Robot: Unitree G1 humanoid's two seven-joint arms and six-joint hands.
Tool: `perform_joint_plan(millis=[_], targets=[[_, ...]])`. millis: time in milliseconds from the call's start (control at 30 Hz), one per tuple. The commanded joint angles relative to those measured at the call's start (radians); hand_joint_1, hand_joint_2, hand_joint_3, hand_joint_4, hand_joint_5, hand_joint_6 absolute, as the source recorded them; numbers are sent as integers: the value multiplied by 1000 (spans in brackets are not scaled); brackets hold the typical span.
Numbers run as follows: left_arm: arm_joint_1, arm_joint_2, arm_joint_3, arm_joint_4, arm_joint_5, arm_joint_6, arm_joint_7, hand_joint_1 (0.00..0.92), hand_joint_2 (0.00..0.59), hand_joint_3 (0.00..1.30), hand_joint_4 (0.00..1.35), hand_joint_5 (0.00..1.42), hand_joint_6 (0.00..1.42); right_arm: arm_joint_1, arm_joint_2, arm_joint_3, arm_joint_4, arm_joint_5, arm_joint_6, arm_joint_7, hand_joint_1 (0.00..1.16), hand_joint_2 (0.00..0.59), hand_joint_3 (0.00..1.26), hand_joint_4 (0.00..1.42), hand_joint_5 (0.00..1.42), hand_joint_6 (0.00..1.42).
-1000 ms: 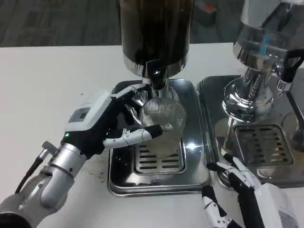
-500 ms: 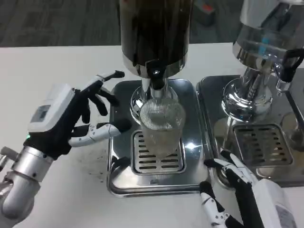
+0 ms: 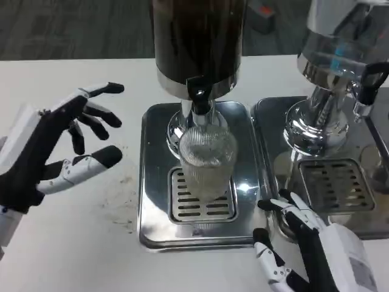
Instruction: Grasp the cup under the faucet to collect the drink, then remove the cup.
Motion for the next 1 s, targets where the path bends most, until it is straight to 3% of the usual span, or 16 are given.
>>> perform_joint_plan(millis=[33, 133, 200, 300, 367, 533, 633, 700, 900, 1000], targets=[[43, 25, 44, -67, -129, 0, -120, 7, 75, 325, 548, 634, 999, -16, -6, 1, 14, 12, -10, 0, 265, 445, 308, 106, 144, 322], [54, 30, 63, -99, -288, 48, -249, 0, 71, 334, 475, 521, 819, -25, -8, 1, 20, 17, -9, 0, 265, 445, 306, 106, 144, 322], [49, 22, 79, -111, -392, 88, -347, 0, 74, 300, 378, 391, 605, -31, -9, 0, 24, 23, -9, 1, 264, 446, 305, 106, 144, 322], [4, 19, 110, -124, -648, 209, -617, 0, 79, 260, 253, 221, 323, -39, -11, 1, 29, 27, -9, 1, 264, 446, 304, 106, 144, 322], [-21, 22, 134, -148, -772, 294, -784, 0, 80, 268, 183, 161, 223, -41, -12, 1, 30, 29, -8, 1, 264, 446, 304, 106, 144, 322], [-59, 26, 200, -225, -944, 543, -1058, 0, 70, 206, 63, 109, 133, -37, -16, -1, 28, 33, -9, -4, 264, 446, 304, 106, 144, 322], [-89, 32, 220, -259, -1023, 741, -1179, 0, 78, 137, 2, 63, 85, -41, -18, -3, 30, 37, -9, -3, 264, 446, 307, 106, 144, 322], [-110, 32, 230, -258, -1039, 826, -1227, 0, 74, 120, 0, 55, 65, -46, -18, -4, 32, 38, -10, -4, 264, 446, 309, 106, 144, 322], [-174, 22, 274, -232, -1045, 1027, -1351, 0, 70, 62, 0, 3, 0, -51, -18, -4, 37, 37, -10, -9, 264, 446, 311, 106, 144, 322], [-200, 18, 289, -221, -1030, 1082, -1391, 0, 59, 52, 0, 0, 0, -51, -17, -4, 38, 37, -10, -10, 264, 446, 311, 106, 144, 322]])
